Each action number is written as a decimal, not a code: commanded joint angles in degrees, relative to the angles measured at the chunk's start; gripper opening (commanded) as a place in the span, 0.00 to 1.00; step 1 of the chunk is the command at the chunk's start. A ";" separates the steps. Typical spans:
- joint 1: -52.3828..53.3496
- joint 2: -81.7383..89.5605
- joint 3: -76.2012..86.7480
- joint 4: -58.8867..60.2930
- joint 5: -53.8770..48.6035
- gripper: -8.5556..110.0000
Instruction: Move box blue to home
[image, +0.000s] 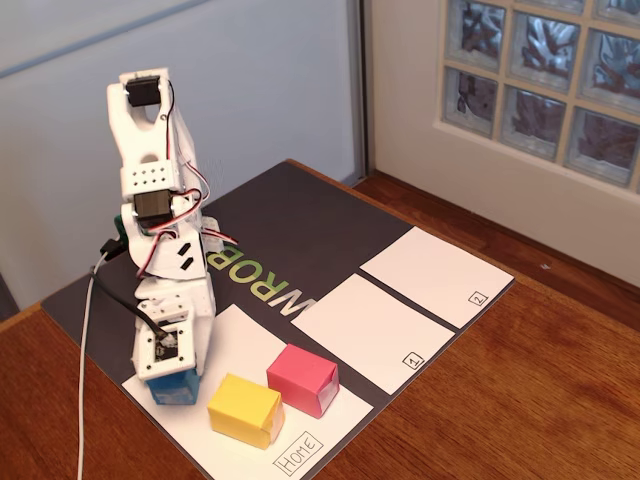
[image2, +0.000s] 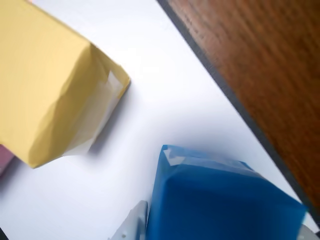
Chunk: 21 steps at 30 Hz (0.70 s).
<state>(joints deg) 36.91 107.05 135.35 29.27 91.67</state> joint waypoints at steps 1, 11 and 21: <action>0.88 4.13 -0.79 -0.44 -0.88 0.35; 2.20 9.67 -1.05 -2.99 -2.20 0.33; -3.69 16.52 -3.08 -4.66 -0.88 0.32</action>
<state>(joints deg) 35.95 119.53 135.09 25.58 90.26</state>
